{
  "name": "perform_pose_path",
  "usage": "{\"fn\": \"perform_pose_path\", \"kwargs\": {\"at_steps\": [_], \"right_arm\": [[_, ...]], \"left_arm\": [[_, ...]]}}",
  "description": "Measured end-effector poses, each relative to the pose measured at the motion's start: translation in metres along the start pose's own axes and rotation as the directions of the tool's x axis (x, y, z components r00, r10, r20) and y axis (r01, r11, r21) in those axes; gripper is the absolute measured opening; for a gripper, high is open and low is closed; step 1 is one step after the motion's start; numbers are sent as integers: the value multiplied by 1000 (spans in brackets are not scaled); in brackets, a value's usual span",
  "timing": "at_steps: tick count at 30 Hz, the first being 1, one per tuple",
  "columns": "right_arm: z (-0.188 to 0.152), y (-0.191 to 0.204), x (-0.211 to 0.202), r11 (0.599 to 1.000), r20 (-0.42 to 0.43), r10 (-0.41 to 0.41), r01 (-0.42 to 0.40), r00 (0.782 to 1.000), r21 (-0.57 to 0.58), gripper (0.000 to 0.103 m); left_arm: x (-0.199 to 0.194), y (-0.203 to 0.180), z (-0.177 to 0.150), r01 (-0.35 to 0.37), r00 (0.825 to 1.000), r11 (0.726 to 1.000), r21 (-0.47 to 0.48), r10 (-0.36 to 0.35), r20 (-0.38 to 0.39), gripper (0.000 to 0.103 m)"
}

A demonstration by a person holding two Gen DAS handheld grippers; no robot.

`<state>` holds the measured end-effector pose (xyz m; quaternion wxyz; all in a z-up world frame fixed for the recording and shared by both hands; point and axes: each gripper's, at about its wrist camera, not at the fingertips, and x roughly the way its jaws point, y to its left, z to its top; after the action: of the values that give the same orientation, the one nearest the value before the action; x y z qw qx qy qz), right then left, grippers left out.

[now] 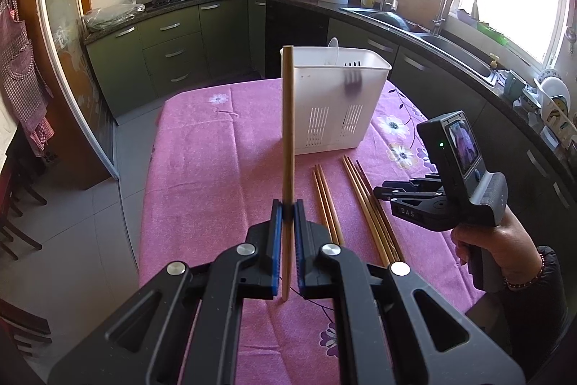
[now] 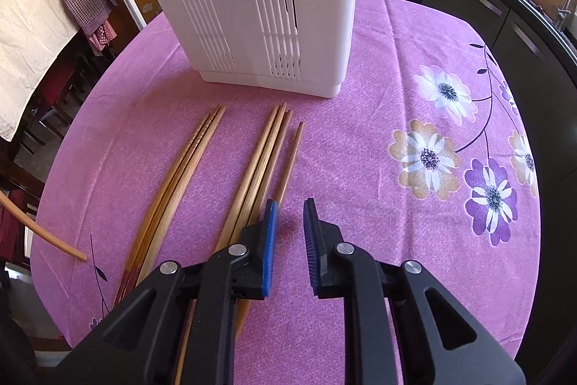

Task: Organize utensils
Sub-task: 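Hold the chopstick up with the left gripper while the right gripper grasps another chopstick, then insert the chopstick into the holder with the left gripper while the right lifts its chopstick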

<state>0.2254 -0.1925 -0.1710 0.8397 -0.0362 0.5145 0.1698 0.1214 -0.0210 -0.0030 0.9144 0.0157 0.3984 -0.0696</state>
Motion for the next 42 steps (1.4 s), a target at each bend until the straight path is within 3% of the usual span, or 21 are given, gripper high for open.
{"fn": "perform_pose_path", "kwargs": {"at_steps": [15,21,29,37,42], "right_arm": [[0,12,9,998,-31,-48,47,998,-32,16],[2,17,8,996,-14,-66,65,998,-55,7],[2,15,-52,999,147,-19,25,989,-45,7],[-23,12,-132,999,355,15,-3,935,-33,6],[-48,11,-154,1000,395,13,-2,919,-28,6]], "left_arm": [[-2,2,-2,17,1000,1000,7,-17,7,7],[-2,2,-2,18,1000,1000,9,-18,8,7],[-5,1,-3,10,1000,1000,12,-10,7,7],[-5,-2,-4,3,1000,1000,20,-3,6,7],[-6,-4,-5,-2,1000,1000,24,1,7,7]]}}
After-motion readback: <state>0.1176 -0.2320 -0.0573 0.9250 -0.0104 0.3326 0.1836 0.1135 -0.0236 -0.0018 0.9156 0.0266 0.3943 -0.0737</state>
